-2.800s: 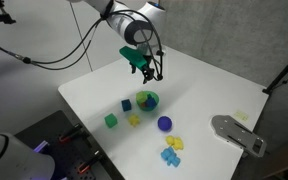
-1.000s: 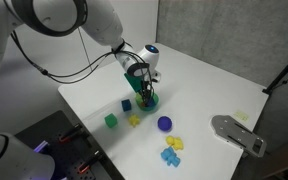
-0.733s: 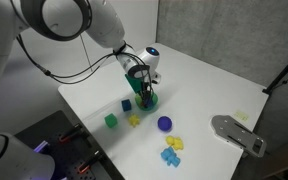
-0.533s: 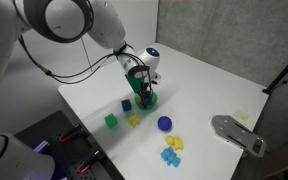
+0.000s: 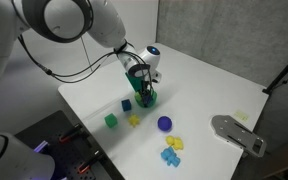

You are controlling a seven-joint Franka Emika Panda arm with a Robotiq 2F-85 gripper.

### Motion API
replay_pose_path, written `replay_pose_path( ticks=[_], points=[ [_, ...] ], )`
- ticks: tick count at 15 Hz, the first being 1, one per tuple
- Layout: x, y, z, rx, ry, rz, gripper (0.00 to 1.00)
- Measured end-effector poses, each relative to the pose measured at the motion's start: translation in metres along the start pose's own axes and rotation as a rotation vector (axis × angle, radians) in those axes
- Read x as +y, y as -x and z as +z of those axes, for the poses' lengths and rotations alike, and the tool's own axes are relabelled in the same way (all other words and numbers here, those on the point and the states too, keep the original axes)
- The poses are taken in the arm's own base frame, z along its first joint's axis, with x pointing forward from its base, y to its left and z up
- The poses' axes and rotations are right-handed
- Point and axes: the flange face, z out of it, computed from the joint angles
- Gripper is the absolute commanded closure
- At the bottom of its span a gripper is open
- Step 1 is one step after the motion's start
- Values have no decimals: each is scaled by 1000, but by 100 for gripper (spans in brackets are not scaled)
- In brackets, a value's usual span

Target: Put the yellow block on top of the blue block on the table

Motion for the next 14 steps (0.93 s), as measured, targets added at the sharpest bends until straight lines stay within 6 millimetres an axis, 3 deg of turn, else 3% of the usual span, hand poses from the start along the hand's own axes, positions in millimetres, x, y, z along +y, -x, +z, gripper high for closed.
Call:
replay_pose_path(
  ticks=[9,14],
  points=[
    [-5,0,-23,21,-37,-52,65],
    [-36,17,-50,38,-62,-166,65]
  ],
)
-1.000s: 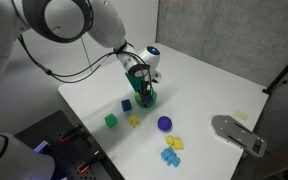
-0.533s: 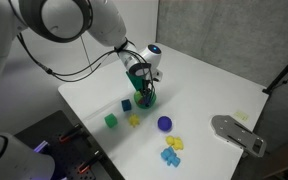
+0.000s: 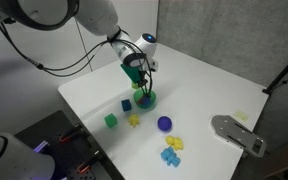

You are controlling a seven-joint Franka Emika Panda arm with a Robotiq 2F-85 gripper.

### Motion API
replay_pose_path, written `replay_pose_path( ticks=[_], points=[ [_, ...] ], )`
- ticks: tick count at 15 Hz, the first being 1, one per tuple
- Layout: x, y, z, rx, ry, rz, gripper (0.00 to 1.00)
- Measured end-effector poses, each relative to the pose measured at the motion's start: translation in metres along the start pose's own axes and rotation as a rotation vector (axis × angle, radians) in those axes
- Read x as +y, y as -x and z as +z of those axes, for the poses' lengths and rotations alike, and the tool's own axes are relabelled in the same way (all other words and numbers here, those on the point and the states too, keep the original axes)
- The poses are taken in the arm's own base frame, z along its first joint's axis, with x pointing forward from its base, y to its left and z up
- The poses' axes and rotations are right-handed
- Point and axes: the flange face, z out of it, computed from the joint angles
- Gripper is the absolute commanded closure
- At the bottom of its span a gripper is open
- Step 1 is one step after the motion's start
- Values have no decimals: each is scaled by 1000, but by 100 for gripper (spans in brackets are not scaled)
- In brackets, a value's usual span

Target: Put the yellow block on top of the blue block on the table

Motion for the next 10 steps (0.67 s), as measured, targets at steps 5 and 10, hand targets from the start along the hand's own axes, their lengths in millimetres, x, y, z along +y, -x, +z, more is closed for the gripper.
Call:
replay_pose_path(
  ticks=[5,10],
  points=[
    [-43,33,-9,-75,-22,-169,65],
    [-44,64,-3,-221,-35,-263,65]
  ],
)
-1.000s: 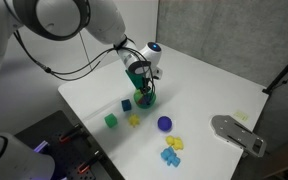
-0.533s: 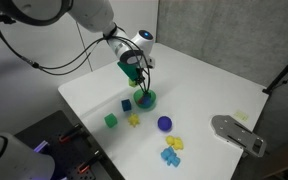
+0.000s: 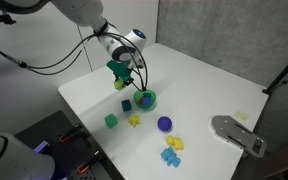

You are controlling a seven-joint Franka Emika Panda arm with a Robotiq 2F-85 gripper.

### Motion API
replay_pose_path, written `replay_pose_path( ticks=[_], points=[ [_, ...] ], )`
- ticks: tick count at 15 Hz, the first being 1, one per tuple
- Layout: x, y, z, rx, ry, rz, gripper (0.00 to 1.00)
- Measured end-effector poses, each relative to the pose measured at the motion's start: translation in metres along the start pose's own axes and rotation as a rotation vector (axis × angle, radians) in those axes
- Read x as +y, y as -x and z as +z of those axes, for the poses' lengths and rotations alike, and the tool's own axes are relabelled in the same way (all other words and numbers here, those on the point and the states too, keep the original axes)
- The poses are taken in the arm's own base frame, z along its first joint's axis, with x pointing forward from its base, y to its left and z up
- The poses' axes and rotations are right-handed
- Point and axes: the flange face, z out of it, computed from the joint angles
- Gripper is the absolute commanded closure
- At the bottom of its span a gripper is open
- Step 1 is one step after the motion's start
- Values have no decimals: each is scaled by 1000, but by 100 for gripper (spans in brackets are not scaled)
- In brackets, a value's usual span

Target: Put the yellow block on top of the blue block on the table

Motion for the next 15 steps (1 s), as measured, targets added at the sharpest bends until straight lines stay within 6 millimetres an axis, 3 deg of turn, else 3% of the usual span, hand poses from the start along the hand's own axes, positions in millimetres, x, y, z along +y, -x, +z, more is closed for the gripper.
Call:
replay_pose_path(
  ticks=[9,15],
  points=[
    [61,26,13,-147,-5,82,65],
    [88,18,32,-188,19,94,65]
  ],
)
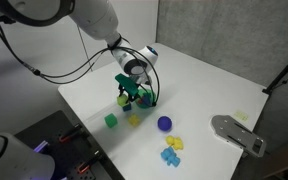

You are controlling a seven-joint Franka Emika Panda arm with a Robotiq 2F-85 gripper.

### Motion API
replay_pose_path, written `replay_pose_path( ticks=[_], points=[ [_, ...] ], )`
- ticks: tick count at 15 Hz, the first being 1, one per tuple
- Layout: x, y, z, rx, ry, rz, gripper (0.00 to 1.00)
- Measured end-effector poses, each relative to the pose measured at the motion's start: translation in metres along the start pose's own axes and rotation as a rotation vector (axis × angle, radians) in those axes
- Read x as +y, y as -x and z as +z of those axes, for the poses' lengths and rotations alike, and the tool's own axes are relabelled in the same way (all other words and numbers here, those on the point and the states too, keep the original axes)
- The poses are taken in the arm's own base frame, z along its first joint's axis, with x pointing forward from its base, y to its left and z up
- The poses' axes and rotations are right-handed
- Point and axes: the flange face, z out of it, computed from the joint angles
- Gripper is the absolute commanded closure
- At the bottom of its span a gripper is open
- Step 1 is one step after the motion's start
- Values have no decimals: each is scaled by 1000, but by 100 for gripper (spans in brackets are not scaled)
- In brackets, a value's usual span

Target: Put the yellow block on top of the blue block on the table

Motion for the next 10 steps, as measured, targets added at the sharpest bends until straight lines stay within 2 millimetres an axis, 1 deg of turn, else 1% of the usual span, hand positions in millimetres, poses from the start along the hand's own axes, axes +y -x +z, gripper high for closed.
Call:
replay_pose_path(
  ticks=[6,7,8,9,10],
  points=[
    [4,-22,14,-35,4,-16,65],
    [4,-25,16,-41,2,-18,48],
    [4,-27,17,-46,2,-20,16],
    [4,-29,17,-53,3,-24,17],
    [4,-31,17,-58,6,-29,16]
  ],
)
